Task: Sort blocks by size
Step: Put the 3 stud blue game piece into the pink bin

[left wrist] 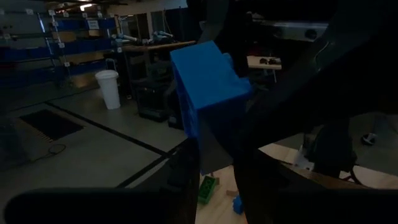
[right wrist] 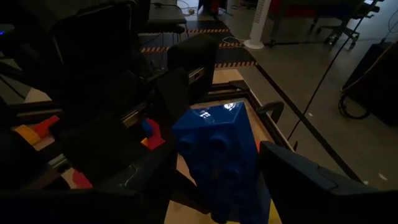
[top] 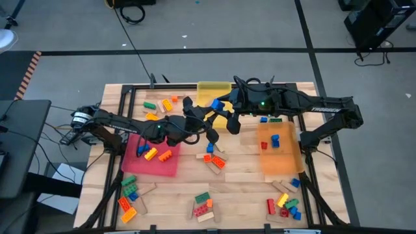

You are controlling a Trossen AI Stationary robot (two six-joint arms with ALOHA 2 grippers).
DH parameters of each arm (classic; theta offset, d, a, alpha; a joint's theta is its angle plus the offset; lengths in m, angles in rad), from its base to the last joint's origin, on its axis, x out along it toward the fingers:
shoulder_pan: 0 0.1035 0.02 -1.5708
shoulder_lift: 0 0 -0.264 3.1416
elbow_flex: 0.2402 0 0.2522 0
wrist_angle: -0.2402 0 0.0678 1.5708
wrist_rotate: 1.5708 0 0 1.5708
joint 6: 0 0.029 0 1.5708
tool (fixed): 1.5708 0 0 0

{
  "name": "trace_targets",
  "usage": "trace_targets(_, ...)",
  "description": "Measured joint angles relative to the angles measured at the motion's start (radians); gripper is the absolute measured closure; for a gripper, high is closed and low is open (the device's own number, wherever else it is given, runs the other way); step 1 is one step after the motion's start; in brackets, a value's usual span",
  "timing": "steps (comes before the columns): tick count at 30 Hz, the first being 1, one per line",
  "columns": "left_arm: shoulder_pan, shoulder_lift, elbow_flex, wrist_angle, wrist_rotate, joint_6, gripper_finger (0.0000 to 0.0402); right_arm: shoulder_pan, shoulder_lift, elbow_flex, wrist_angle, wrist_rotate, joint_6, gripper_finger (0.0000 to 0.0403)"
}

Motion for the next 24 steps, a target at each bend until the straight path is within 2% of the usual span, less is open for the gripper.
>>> trace_targets(8,0.002,0.000,0.000,-0.037,-0.055,-0.001,0.0305,-0.017,-0.001,0.000,-0.011,-0.001,0.000,0.0162)
trace_targets(13,0.002,-0.013,0.000,-0.114,-0.088,-0.018,0.0305,-0.024,-0.017,0.000,-0.028,-0.002,-0.004,0.0164)
trace_targets(19,0.007,-0.072,0.001,-0.322,-0.092,-0.142,0.0305,-0.045,-0.049,0.000,-0.088,-0.002,-0.005,0.0163)
trace_targets(24,0.008,-0.155,0.001,-0.612,-0.079,-0.308,0.0305,-0.063,-0.075,0.000,-0.136,-0.001,0.002,0.0167)
